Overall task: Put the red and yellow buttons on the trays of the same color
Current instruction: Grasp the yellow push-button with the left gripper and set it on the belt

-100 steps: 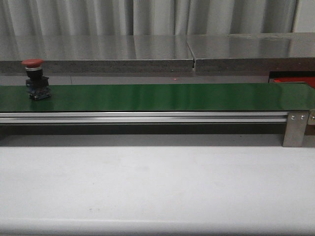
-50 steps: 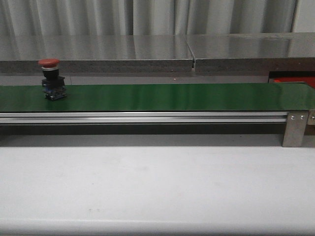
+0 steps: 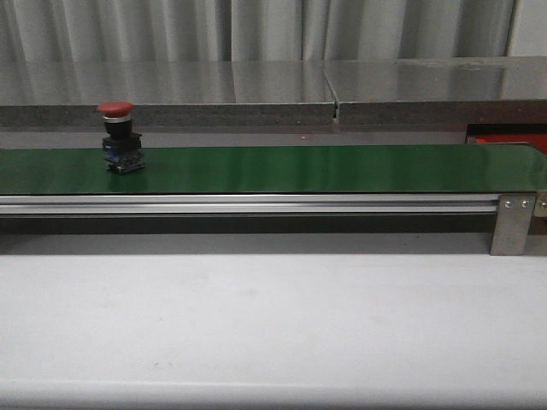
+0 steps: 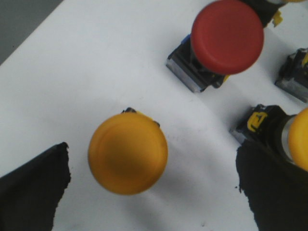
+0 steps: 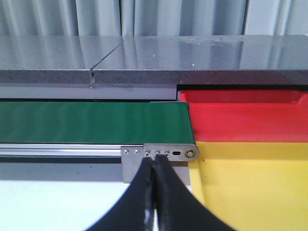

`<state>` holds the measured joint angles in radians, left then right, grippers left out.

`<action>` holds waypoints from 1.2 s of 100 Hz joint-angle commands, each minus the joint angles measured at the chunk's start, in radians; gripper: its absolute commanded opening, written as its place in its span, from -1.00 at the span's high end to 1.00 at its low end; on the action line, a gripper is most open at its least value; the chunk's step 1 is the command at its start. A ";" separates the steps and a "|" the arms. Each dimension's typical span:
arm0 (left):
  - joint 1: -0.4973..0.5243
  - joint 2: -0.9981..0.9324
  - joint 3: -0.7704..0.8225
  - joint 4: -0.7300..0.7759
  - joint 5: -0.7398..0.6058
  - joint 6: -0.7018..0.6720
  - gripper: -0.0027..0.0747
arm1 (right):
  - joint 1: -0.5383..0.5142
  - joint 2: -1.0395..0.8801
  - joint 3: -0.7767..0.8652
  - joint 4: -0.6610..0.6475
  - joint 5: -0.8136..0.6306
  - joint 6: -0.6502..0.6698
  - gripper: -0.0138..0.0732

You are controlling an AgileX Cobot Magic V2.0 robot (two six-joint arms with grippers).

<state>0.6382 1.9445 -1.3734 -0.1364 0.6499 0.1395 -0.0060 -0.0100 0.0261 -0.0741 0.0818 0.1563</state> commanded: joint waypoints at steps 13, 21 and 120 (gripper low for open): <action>0.003 0.009 -0.088 -0.012 -0.024 -0.002 -0.76 | 0.001 0.007 -0.018 -0.015 -0.082 -0.002 0.95; 0.003 0.027 -0.105 -0.014 -0.020 -0.002 -0.76 | 0.001 0.007 -0.018 -0.015 -0.082 -0.002 0.95; 0.001 -0.063 -0.105 -0.019 0.062 -0.002 0.89 | 0.001 0.007 -0.018 -0.015 -0.082 -0.002 0.95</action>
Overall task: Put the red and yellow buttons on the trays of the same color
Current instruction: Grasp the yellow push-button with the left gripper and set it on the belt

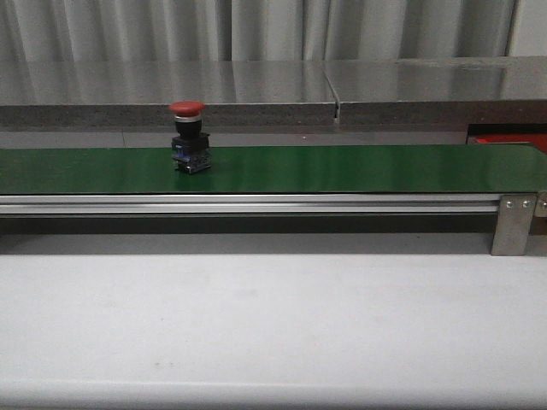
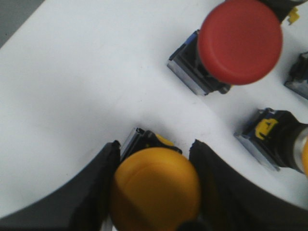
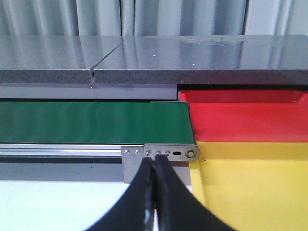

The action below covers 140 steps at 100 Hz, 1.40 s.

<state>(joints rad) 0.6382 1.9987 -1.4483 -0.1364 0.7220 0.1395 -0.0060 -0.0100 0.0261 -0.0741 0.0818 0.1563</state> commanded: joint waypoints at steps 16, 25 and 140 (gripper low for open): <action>-0.027 -0.231 -0.030 -0.039 0.030 -0.002 0.93 | 0.001 0.007 -0.018 -0.015 -0.082 -0.002 0.95; -0.066 -0.283 -0.040 -0.073 0.042 0.000 0.93 | 0.001 0.007 -0.018 -0.015 -0.082 -0.002 0.95; -0.458 -0.088 -0.225 -0.106 0.088 0.000 0.08 | 0.001 0.007 -0.018 -0.015 -0.082 -0.002 0.95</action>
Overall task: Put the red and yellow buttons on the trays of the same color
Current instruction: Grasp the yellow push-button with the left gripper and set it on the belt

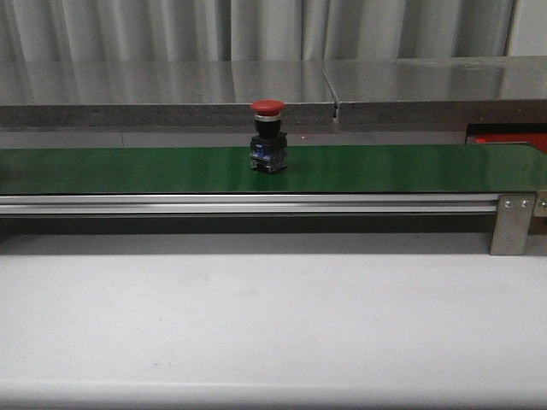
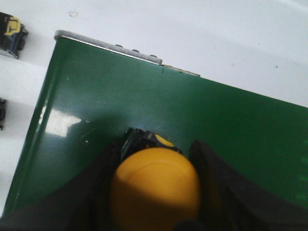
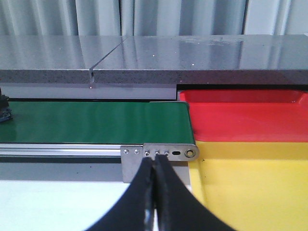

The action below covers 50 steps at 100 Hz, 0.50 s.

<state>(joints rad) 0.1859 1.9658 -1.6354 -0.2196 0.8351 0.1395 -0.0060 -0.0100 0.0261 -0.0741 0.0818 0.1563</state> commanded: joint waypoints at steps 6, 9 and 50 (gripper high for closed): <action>-0.006 -0.056 -0.038 -0.023 -0.025 0.000 -0.26 | 0.001 0.007 -0.018 -0.015 -0.082 -0.002 0.95; -0.006 -0.056 -0.038 -0.023 -0.025 0.000 -0.40 | 0.001 0.007 -0.018 -0.015 -0.082 -0.002 0.95; -0.006 -0.093 -0.092 -0.041 0.012 0.002 -0.73 | 0.001 0.007 -0.018 -0.015 -0.082 -0.002 0.95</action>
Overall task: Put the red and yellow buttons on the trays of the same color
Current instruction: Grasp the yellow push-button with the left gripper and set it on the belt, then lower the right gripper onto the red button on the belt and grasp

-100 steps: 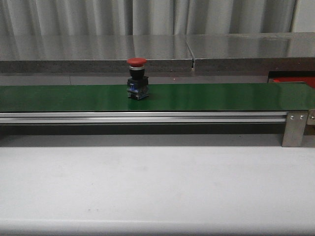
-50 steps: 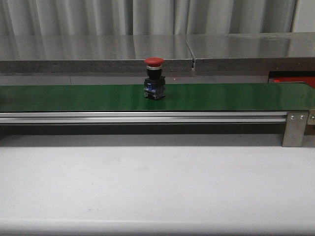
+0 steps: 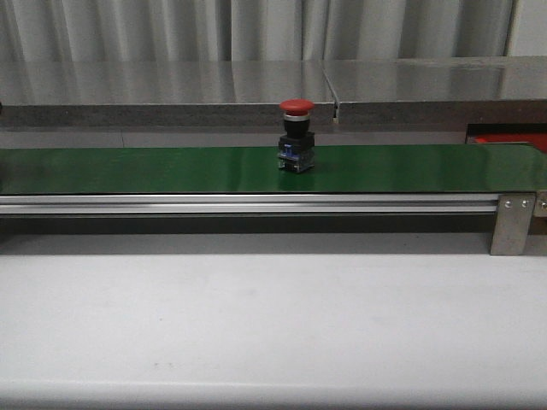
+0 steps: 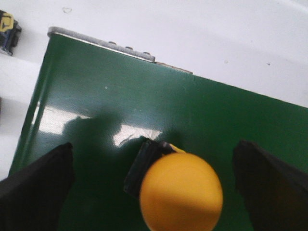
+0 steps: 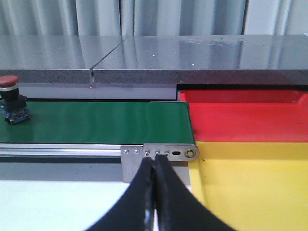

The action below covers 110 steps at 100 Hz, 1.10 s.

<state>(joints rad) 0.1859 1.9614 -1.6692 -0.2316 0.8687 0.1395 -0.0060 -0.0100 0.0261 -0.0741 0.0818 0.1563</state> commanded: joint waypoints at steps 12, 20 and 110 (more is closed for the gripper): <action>-0.015 -0.161 -0.073 -0.033 -0.024 0.051 -0.73 | 0.001 0.007 -0.018 -0.015 -0.082 -0.002 0.95; -0.031 -0.218 -0.073 -0.033 -0.024 0.091 -0.73 | 0.001 0.006 -0.018 -0.015 -0.096 -0.002 0.95; -0.232 -1.153 0.872 -0.067 -0.414 0.136 -0.33 | 0.001 0.553 -0.588 0.040 0.330 -0.003 0.95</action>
<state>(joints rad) -0.0361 0.8763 -0.8247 -0.2729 0.5393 0.2773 -0.0060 0.4272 -0.4266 -0.0378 0.3494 0.1545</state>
